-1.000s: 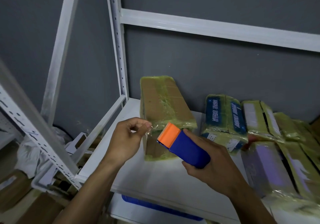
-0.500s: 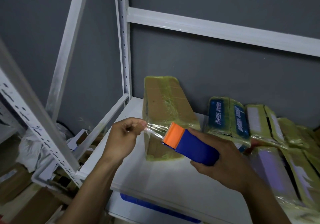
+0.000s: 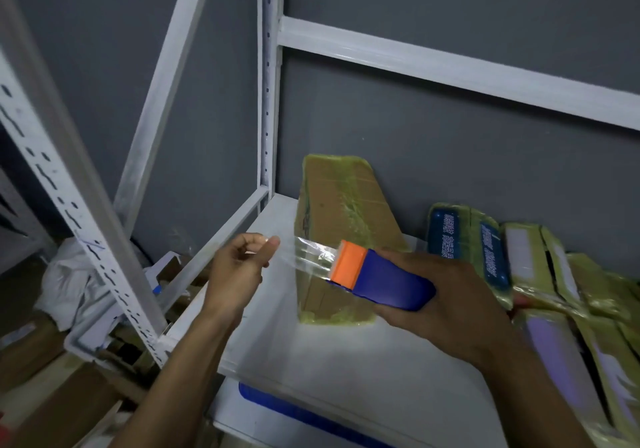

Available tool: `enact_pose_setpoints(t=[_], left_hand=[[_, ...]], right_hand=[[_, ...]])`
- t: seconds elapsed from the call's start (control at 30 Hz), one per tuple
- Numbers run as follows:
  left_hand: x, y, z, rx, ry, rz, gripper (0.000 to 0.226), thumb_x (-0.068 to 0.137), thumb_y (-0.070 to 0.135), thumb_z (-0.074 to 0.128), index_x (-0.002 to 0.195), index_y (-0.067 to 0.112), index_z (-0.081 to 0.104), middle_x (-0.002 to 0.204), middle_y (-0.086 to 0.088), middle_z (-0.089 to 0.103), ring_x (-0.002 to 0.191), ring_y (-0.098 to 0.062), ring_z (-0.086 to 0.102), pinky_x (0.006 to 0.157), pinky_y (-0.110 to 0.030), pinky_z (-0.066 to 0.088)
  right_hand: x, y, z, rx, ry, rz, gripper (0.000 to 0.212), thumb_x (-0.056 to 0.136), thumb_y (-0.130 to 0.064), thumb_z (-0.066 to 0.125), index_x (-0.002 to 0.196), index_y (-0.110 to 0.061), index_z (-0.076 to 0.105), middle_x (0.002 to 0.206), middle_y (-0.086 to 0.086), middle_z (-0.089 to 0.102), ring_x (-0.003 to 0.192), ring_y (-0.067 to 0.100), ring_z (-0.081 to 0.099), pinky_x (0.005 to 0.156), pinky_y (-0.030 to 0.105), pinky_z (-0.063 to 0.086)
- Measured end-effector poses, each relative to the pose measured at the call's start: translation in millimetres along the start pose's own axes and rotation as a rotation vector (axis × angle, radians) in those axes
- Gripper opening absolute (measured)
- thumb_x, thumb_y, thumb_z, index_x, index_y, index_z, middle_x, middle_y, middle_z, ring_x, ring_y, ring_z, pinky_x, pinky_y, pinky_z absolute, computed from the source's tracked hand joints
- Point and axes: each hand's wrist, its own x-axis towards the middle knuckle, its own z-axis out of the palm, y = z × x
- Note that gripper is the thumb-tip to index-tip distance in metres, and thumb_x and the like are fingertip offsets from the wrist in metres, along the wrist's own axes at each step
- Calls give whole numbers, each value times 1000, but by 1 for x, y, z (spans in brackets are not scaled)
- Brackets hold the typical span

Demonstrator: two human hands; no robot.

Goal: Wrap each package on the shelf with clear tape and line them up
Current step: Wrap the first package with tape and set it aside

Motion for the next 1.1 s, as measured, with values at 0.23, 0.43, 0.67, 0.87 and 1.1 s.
enact_pose_setpoints(t=[0.23, 0.43, 0.67, 0.87, 1.1], left_hand=[[7, -23, 11, -92, 21, -101, 14, 92, 33, 74, 89, 21, 68, 79, 18, 68, 69, -2, 60, 68, -33, 50], [12, -36, 18, -150, -65, -205, 10, 96, 32, 68, 95, 22, 71, 82, 12, 70, 82, -14, 59, 63, -30, 45], [11, -47, 35, -164, -137, -304, 12, 97, 36, 67, 93, 26, 73, 87, 10, 73, 85, -15, 60, 61, -30, 43], [10, -53, 49, -105, -183, -268, 14, 98, 38, 65, 94, 26, 72, 82, 20, 71, 76, -2, 61, 57, -20, 47], [-1, -62, 46, 15, -10, 80, 16, 95, 34, 68, 106, 45, 64, 111, 29, 64, 96, 13, 59, 63, 1, 44]], right_hand=[[26, -16, -10, -191, -97, -19, 54, 82, -55, 78, 130, -39, 62, 99, -19, 68, 89, -1, 64, 78, 20, 52], [45, -25, -18, -323, -165, -26, 19, 78, -67, 64, 89, -61, 50, 72, -20, 58, 70, 3, 59, 68, 33, 54], [59, -27, -16, -395, -203, 66, 67, 80, -55, 80, 142, -44, 55, 118, -16, 69, 105, 9, 65, 89, 39, 57], [62, -27, -13, -410, -242, 94, 73, 83, -54, 79, 148, -43, 48, 129, -14, 65, 113, 11, 62, 93, 38, 56], [58, -28, -12, -408, -227, 90, 68, 84, -53, 79, 145, -41, 52, 123, -16, 68, 107, 8, 64, 92, 36, 56]])
